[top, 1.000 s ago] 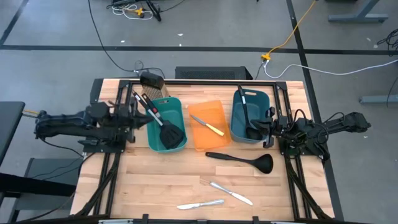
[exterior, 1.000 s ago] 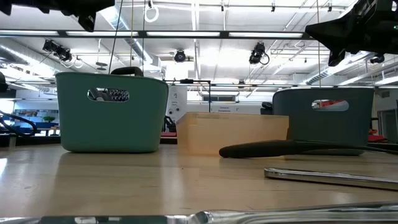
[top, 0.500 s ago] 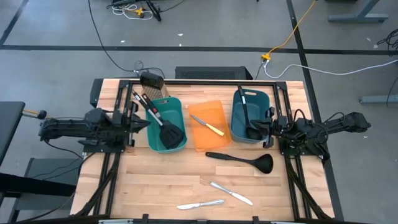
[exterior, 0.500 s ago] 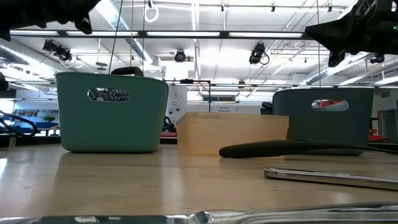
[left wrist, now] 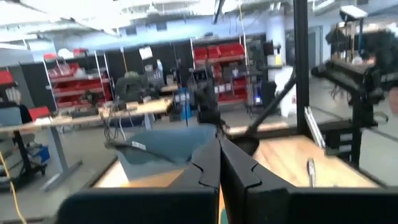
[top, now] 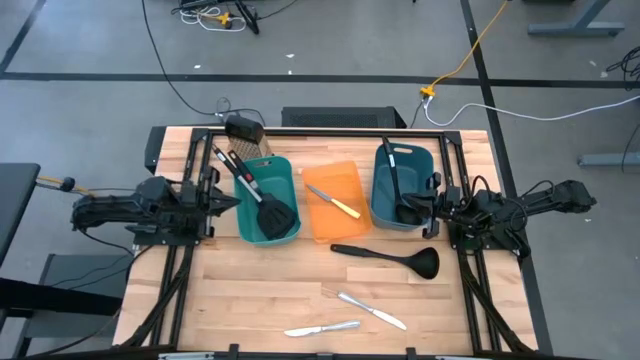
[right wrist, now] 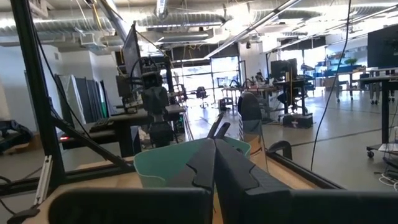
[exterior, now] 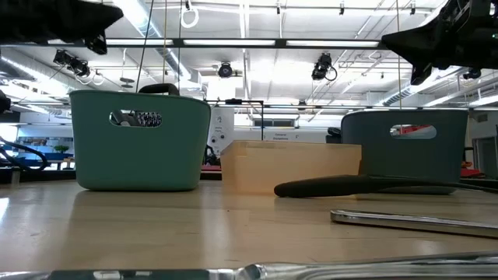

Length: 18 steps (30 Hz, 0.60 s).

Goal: Pick & Place Kitchen Items
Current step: Put the black serving spoon into the blue bin

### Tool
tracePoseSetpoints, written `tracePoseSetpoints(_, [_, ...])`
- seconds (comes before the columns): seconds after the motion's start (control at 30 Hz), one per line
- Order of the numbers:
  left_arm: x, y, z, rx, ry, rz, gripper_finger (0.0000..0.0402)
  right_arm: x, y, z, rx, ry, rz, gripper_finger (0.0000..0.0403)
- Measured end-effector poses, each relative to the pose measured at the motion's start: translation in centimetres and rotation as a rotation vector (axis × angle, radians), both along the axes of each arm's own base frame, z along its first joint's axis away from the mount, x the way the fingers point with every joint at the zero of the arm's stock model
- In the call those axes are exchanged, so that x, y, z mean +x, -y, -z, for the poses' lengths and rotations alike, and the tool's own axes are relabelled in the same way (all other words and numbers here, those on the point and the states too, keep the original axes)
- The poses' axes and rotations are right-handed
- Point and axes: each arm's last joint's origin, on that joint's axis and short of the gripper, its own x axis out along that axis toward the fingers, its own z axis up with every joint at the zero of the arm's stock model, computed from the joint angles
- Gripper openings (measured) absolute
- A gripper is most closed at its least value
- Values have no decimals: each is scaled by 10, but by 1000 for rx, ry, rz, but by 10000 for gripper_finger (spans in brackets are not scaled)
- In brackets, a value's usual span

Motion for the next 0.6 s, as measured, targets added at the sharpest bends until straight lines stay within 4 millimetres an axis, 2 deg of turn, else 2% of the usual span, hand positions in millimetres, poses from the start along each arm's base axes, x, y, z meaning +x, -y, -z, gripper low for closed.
tracePoseSetpoints(0.17, [5,0,17,0,-33,0,1,0,0,0,9,2,-2,13])
tracePoseSetpoints(0.5, [5,1,17,3,-34,42,5,0,0,-1,25,10,-9,11])
tracePoseSetpoints(0.6, [5,1,17,-1,-38,43,10,2,-1,-13,22,-1,-14,5])
